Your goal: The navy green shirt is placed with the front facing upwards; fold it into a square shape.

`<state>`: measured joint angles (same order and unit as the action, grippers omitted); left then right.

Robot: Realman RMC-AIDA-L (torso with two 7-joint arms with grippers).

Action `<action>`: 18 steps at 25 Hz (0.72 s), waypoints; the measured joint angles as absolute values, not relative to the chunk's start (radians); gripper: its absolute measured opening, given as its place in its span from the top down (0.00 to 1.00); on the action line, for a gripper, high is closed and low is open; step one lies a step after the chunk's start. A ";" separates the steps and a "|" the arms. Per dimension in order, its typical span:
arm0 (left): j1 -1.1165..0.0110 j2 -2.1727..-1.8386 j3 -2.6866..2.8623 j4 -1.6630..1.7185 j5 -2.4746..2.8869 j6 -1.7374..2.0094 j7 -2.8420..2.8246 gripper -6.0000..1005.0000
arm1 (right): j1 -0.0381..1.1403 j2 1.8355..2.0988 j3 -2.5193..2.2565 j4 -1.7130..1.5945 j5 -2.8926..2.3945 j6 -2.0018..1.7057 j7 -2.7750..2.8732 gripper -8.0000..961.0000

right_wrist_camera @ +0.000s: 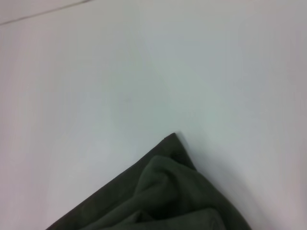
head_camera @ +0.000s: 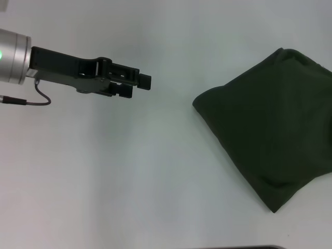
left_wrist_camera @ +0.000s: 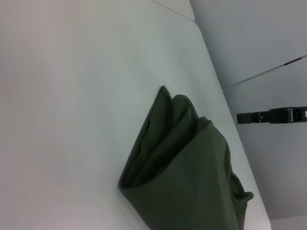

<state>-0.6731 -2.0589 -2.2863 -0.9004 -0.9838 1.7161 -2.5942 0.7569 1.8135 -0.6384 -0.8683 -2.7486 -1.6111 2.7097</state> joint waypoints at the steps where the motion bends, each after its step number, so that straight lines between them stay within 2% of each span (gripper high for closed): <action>1: -0.672 -2.059 -2.288 -0.900 -0.985 1.718 -2.594 0.29 | 0.757 1.814 -0.639 -0.868 -2.746 -1.615 2.703 0.77; 6: -0.672 -2.070 -2.286 -0.900 -0.989 1.736 -2.598 0.30 | 0.757 1.815 -0.645 -0.869 -2.738 -1.640 2.685 0.57; 11: -0.679 -2.129 -2.238 -0.899 -0.981 1.707 -2.603 0.30 | 0.761 1.818 -0.641 -0.869 -2.738 -1.659 2.668 0.49; 13: -0.680 -2.152 -2.195 -0.895 -0.981 1.666 -2.617 0.29 | 0.763 1.819 -0.639 -0.869 -2.738 -1.662 2.661 0.49; 15: -0.682 -2.166 -2.144 -0.877 -0.986 1.610 -2.643 0.29 | 0.763 1.822 -0.638 -0.869 -2.737 -1.663 2.650 0.49; 18: -0.698 -2.169 -2.093 -0.813 -0.994 1.526 -2.678 0.29 | 0.763 1.824 -0.640 -0.867 -2.722 -1.663 2.638 0.49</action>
<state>-0.6978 -2.1689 -2.0925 -0.8134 -0.9944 1.5263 -2.6775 0.7626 1.8236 -0.6403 -0.8673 -2.7220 -1.6634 2.6385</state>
